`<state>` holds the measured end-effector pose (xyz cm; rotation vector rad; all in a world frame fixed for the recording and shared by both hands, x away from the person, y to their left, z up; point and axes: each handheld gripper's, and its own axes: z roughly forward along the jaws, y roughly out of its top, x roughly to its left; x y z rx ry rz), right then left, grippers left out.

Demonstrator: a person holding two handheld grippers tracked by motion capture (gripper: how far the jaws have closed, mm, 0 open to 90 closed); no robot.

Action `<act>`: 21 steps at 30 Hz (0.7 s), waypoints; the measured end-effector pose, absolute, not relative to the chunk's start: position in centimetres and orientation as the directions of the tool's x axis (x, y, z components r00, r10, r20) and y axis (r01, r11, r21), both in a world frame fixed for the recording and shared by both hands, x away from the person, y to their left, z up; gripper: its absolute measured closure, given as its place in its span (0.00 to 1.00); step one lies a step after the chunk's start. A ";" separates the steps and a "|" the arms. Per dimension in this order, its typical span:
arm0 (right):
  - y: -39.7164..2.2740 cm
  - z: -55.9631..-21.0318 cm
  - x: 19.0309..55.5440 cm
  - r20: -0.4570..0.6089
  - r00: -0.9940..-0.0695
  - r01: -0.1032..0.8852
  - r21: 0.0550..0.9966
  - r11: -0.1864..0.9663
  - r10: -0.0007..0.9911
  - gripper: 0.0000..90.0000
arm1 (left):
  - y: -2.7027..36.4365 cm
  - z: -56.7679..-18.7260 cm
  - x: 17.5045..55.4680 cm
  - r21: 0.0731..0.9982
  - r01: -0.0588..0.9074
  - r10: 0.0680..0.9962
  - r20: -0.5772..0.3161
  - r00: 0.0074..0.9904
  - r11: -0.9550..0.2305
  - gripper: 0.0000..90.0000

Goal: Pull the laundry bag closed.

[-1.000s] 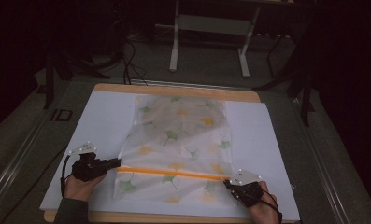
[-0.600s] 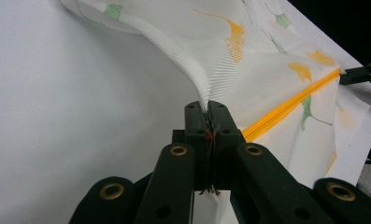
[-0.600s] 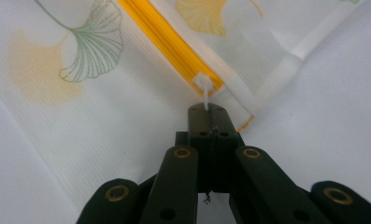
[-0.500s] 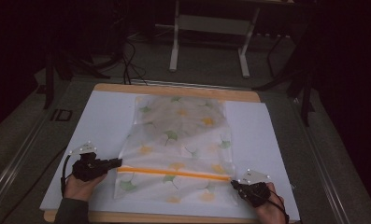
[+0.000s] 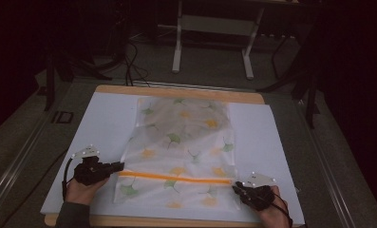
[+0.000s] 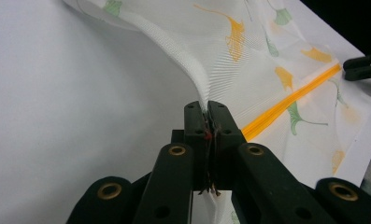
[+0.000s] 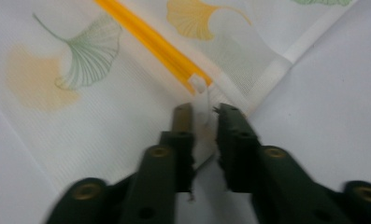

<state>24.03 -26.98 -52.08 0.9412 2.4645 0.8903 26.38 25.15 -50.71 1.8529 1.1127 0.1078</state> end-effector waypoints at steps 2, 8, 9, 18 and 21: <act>-27.0 -52.0 24.0 -0.093 -0.717 0.464 0.675 0.573 0.691 0.77 | 25.2 -50.7 26.4 0.749 0.646 0.728 -0.359 0.584 -0.149 0.97; -27.7 -51.5 24.2 -0.067 -0.685 0.470 0.720 0.510 0.725 0.68 | 25.3 -50.8 26.3 0.750 0.645 0.740 -0.348 0.576 -0.150 0.92; -27.7 -51.5 24.2 -0.067 -0.685 0.470 0.720 0.510 0.725 0.68 | 25.3 -50.8 26.3 0.750 0.645 0.740 -0.348 0.576 -0.150 0.89; -29.1 -51.1 24.3 -0.050 -0.629 0.473 0.767 0.433 0.776 0.64 | 26.1 -50.9 26.1 0.768 0.630 0.788 -0.317 0.528 -0.113 0.68; -29.3 -51.1 24.4 -0.047 -0.620 0.478 0.769 0.424 0.783 0.64 | 26.2 -50.9 26.0 0.779 0.616 0.807 -0.288 0.515 -0.115 0.64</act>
